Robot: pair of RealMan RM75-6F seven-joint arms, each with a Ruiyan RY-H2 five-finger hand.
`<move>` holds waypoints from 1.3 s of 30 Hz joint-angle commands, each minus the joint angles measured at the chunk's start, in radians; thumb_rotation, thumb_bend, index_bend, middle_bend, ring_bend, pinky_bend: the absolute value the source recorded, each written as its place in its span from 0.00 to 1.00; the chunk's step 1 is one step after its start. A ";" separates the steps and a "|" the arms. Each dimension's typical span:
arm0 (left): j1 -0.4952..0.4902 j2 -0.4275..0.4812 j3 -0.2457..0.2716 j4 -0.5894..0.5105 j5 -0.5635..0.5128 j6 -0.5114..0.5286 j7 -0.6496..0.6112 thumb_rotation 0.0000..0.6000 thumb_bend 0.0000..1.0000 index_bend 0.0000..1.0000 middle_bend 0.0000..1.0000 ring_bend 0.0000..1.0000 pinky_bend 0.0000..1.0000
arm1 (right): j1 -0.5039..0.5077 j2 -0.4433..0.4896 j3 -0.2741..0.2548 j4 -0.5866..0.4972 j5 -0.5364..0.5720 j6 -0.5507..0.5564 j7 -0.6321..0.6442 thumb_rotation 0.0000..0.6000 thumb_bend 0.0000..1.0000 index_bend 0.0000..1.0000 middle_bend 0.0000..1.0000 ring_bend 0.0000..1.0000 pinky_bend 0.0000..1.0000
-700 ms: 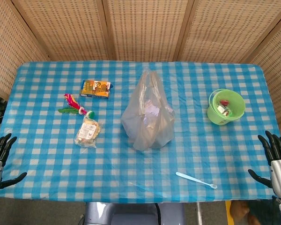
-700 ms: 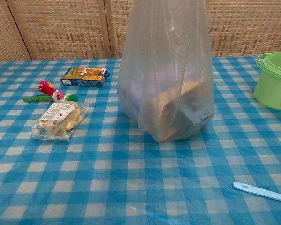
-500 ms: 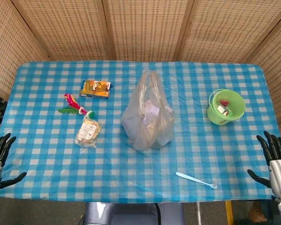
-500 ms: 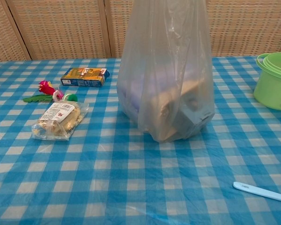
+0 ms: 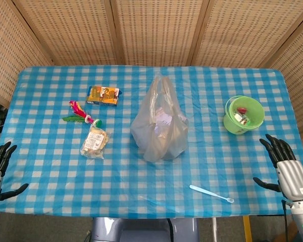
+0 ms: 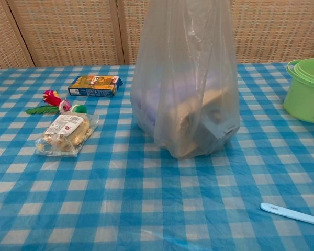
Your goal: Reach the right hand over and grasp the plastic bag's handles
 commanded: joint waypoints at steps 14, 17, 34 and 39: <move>-0.048 -0.012 -0.055 -0.003 -0.123 -0.085 0.016 1.00 0.00 0.00 0.00 0.00 0.00 | 0.503 0.222 0.225 -0.140 0.105 -0.582 0.720 1.00 0.00 0.00 0.00 0.00 0.00; -0.052 -0.011 -0.062 -0.003 -0.139 -0.091 0.014 1.00 0.00 0.00 0.00 0.00 0.00 | 0.560 0.233 0.246 -0.152 0.106 -0.648 0.822 1.00 0.00 0.00 0.00 0.00 0.00; -0.071 -0.002 -0.084 0.007 -0.202 -0.129 -0.004 1.00 0.00 0.00 0.00 0.00 0.00 | 0.833 0.154 0.337 -0.106 0.241 -0.960 1.074 1.00 0.00 0.09 0.05 0.00 0.00; -0.075 0.003 -0.089 0.011 -0.215 -0.137 -0.019 1.00 0.00 0.00 0.00 0.00 0.00 | 0.879 0.104 0.380 -0.084 0.305 -0.993 1.122 1.00 0.00 0.20 0.15 0.00 0.00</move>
